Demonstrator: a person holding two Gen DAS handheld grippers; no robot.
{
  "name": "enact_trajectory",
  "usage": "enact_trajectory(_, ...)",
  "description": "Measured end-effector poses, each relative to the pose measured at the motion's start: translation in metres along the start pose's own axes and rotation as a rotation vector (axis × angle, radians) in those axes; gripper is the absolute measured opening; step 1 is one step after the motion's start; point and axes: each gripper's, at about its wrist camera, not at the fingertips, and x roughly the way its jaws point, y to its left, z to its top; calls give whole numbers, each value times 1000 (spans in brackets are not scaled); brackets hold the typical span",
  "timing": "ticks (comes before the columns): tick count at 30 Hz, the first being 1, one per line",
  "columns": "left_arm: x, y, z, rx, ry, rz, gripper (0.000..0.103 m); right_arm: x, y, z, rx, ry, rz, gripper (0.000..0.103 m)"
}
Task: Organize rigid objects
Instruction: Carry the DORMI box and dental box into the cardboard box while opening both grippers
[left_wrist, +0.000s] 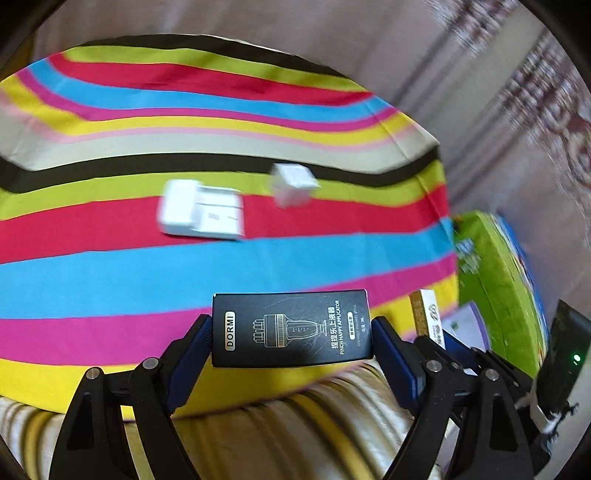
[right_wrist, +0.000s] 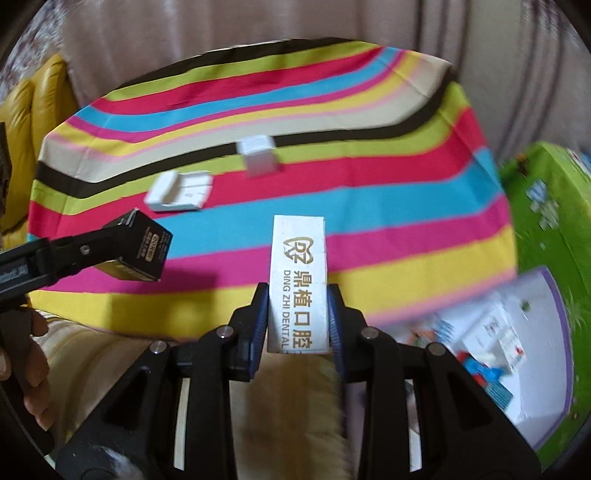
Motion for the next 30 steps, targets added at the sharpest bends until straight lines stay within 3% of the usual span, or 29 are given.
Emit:
enact_trajectory(13,34,-112,-38,248,109,-120,86,-26,-125,-56,183,35,-160,34)
enact_trajectory(23,59,-156,-59,375,235,-209,88,-35,-166,-73,276,48,-219,36)
enact_trajectory(24,63,-158,-61,384,255,-215,88,-35,-168,-74,284,51,-225,38)
enact_trajectory(28,70,-158,-64,384,301,-208,92,-35,-169,-75,298,55,-246,69)
enact_trajectory(30,69,-153,-62,367,301,-209,92,-37,-167,-73,292,49,-254,73)
